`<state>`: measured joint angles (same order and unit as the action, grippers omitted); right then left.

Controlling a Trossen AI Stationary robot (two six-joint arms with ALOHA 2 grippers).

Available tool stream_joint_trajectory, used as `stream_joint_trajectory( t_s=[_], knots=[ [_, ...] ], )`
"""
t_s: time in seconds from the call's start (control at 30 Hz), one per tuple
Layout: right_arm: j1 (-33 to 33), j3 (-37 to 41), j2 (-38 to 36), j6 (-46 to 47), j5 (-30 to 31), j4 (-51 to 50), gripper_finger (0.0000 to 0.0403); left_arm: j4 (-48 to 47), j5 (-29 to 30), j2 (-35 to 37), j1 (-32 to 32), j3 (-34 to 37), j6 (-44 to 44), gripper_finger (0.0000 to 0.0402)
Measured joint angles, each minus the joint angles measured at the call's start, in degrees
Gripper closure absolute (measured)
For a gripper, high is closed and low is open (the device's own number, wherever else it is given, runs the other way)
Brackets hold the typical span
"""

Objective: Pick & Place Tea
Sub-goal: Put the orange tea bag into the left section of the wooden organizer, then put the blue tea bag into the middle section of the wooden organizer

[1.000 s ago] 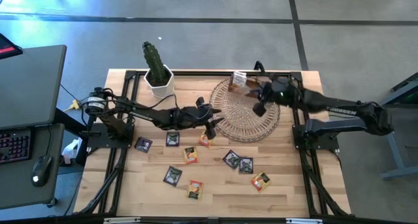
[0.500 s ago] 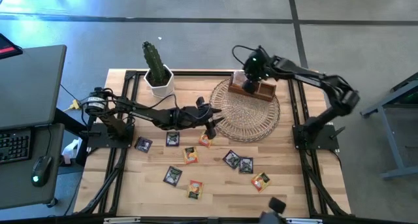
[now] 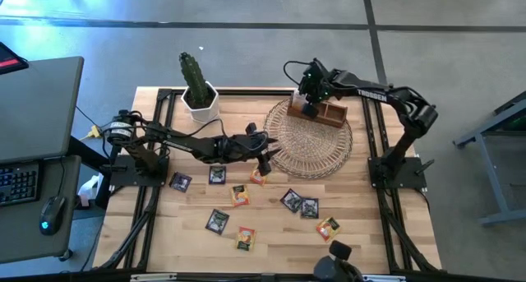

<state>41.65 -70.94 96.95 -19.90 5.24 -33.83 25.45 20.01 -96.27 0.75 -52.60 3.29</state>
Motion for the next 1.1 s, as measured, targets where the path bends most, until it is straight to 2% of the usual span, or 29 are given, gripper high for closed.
stream_joint_trajectory(
  t_s=[0.27, 0.47, 0.67, 0.87, 1.1],
  knots=[
    [-0.20, 0.00, 0.00, 0.17, 0.31, 1.38, 0.0332, -0.15, 0.00, 0.00, 0.00, 0.00, 0.00, 0.0232],
    [-2.99, 0.07, -3.57, -0.31, 3.65, -0.14, 0.0297, -1.62, 0.04, 0.00, 0.00, 0.00, 0.02, 0.0232],
    [-12.59, 0.07, -11.43, 0.12, 1.32, -5.39, 0.0297, -6.37, 0.04, 3.61, 0.11, 0.00, 2.38, 0.0232],
    [-23.34, 0.61, -17.98, 3.26, -2.74, -6.55, 0.0295, -20.43, 0.05, 12.98, 0.02, 0.00, 4.91, 0.0232],
    [-30.72, 0.63, -21.22, 8.68, -5.77, -4.41, 0.0295, -32.19, -3.03, 21.72, 0.04, -0.02, 8.00, 0.0232]
  ],
)
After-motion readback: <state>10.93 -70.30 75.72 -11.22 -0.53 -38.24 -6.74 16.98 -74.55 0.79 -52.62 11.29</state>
